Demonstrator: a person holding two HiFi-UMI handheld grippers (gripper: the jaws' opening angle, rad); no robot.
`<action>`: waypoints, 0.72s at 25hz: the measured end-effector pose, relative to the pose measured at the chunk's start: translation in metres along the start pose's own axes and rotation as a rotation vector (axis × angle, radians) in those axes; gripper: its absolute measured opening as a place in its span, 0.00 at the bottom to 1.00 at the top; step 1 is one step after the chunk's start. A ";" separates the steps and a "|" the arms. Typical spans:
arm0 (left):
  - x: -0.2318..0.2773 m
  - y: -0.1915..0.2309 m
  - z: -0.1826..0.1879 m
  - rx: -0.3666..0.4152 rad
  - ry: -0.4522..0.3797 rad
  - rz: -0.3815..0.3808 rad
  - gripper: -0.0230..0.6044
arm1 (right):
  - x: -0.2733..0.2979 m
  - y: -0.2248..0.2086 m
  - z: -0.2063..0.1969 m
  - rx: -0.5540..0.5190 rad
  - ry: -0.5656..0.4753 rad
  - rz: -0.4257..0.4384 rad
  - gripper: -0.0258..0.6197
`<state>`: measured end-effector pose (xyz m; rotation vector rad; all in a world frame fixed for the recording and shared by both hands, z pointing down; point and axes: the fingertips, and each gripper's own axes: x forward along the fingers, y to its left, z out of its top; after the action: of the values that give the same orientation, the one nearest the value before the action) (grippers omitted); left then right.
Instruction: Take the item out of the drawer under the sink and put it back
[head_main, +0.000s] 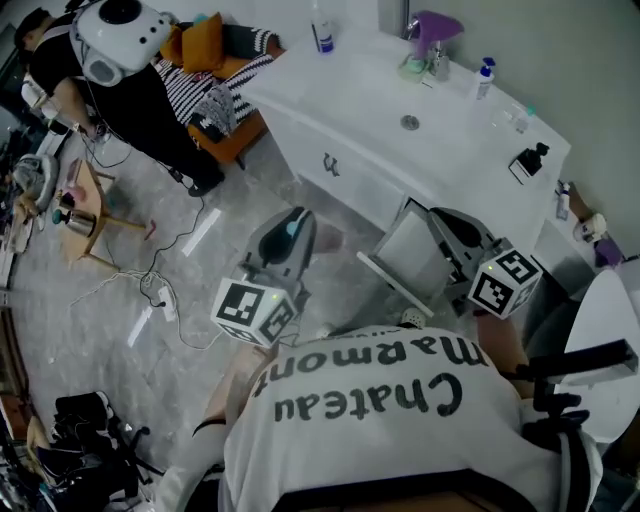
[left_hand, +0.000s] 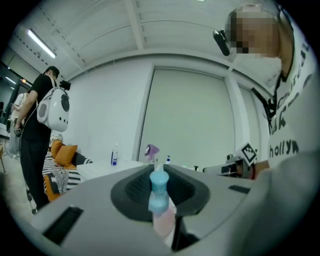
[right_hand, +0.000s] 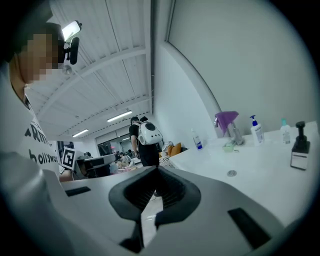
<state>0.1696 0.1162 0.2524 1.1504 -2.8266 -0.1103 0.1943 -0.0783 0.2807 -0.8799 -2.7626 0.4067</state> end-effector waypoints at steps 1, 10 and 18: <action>-0.012 0.009 0.006 0.001 -0.015 -0.005 0.13 | 0.010 0.013 -0.001 -0.008 -0.001 0.009 0.06; -0.111 0.085 0.035 0.023 -0.081 0.021 0.13 | 0.099 0.119 -0.019 -0.055 0.002 0.097 0.06; -0.158 0.139 0.037 0.045 -0.077 0.082 0.13 | 0.149 0.175 -0.033 -0.110 0.064 0.179 0.06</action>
<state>0.1819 0.3268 0.2207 1.0597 -2.9535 -0.0883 0.1773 0.1535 0.2728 -1.1514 -2.6782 0.2529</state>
